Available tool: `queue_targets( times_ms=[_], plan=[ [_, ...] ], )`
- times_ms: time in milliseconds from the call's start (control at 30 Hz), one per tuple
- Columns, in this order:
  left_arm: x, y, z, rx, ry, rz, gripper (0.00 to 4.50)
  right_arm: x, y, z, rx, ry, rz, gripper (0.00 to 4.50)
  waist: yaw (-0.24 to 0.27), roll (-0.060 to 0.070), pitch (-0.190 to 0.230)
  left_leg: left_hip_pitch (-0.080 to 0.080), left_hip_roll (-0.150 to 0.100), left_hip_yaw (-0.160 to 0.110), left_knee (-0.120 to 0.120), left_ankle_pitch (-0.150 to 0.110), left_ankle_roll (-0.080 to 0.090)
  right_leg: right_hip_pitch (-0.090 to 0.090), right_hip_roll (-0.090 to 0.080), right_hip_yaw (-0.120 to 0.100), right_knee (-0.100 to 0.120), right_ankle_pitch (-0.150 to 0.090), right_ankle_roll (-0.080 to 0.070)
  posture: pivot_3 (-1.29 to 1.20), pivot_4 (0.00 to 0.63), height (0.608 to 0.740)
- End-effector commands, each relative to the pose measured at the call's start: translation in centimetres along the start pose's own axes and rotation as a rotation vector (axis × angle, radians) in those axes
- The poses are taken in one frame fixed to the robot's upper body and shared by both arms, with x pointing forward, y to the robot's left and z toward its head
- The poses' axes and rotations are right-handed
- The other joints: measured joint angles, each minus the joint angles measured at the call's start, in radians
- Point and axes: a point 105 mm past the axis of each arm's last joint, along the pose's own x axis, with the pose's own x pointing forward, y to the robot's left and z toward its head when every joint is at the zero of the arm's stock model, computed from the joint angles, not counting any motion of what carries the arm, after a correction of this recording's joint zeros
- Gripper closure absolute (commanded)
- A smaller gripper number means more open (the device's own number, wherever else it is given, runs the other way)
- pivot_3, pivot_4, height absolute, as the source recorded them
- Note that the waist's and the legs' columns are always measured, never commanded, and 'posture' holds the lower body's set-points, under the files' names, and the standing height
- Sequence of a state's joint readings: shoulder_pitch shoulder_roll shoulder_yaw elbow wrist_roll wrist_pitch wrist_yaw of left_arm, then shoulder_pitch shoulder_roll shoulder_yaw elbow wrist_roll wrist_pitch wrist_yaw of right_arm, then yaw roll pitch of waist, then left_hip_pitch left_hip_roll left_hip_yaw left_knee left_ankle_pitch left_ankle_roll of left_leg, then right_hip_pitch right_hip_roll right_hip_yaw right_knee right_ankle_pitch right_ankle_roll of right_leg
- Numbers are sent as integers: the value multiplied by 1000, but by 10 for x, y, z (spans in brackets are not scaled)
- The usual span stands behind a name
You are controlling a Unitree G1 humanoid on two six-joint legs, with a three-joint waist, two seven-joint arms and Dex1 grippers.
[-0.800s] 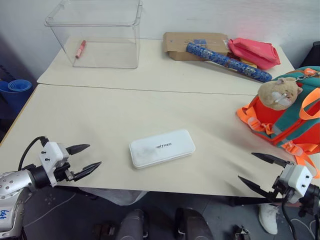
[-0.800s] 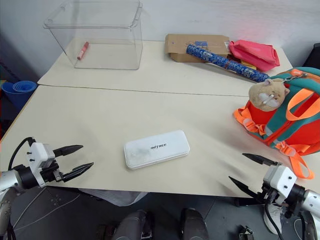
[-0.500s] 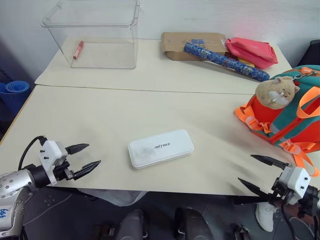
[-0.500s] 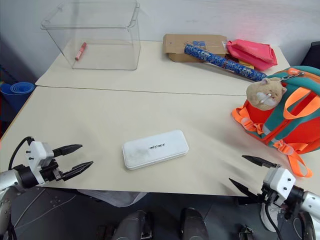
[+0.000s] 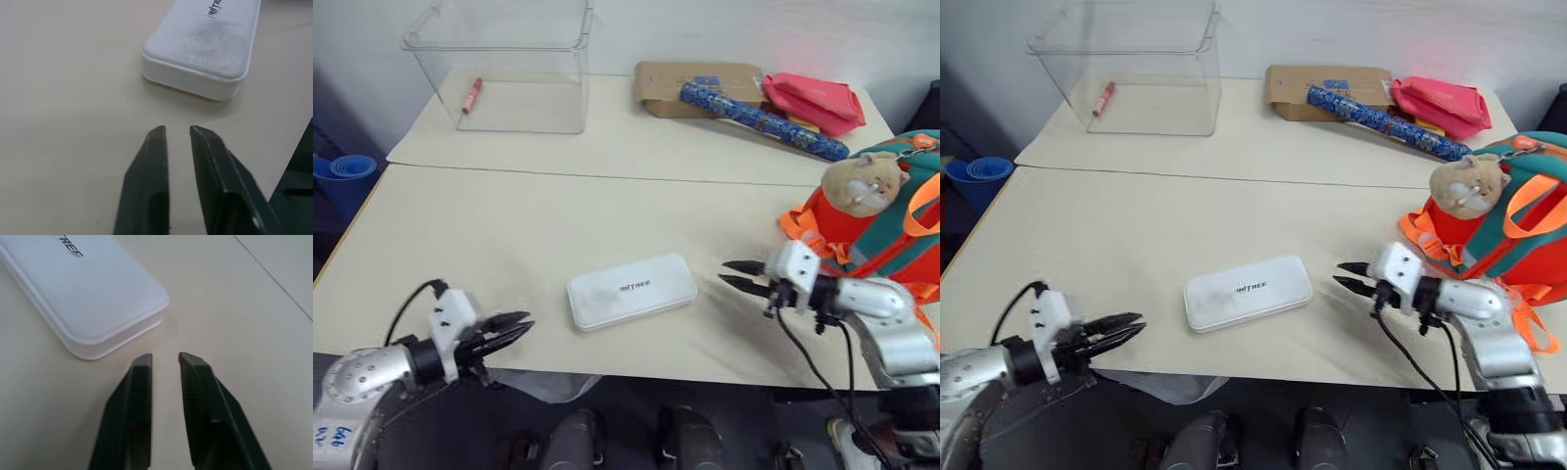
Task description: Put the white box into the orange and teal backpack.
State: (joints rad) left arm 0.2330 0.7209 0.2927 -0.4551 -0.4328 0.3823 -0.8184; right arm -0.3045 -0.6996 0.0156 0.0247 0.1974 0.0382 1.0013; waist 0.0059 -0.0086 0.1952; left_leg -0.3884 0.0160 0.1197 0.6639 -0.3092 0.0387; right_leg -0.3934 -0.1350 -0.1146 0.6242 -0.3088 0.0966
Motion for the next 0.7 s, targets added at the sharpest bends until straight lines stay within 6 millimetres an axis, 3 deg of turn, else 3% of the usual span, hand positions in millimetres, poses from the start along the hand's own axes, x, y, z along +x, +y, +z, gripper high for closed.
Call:
queue_targets(
  times_ms=[33,233,300,433,700],
  plan=[
    [11,6,3,77,19,10,4500,15,-2,-2,-34,2,6,4473,-2,0,0,0,0,0,1,0,0,0,0,0,0,0,0,0,150,740],
    [28,-2,7,28,-20,-77,4500,35,3,-1,27,-3,88,4473,-15,0,0,0,0,1,1,1,1,0,1,0,2,0,0,0,150,740],
    [33,-4,1,-54,30,-89,4500,35,8,-2,43,4,118,4473,-14,0,0,0,0,1,1,1,1,0,1,0,2,0,0,0,150,740],
    [50,-7,12,-43,-25,-123,4500,29,19,3,84,-41,161,4473,-7,0,0,0,0,1,1,1,2,1,1,0,3,0,0,0,150,740],
    [72,-11,16,-31,-47,-169,4500,3,45,2,155,-30,227,4473,-6,0,0,0,0,1,2,1,2,1,1,0,2,0,0,0,150,740]
  ],
)
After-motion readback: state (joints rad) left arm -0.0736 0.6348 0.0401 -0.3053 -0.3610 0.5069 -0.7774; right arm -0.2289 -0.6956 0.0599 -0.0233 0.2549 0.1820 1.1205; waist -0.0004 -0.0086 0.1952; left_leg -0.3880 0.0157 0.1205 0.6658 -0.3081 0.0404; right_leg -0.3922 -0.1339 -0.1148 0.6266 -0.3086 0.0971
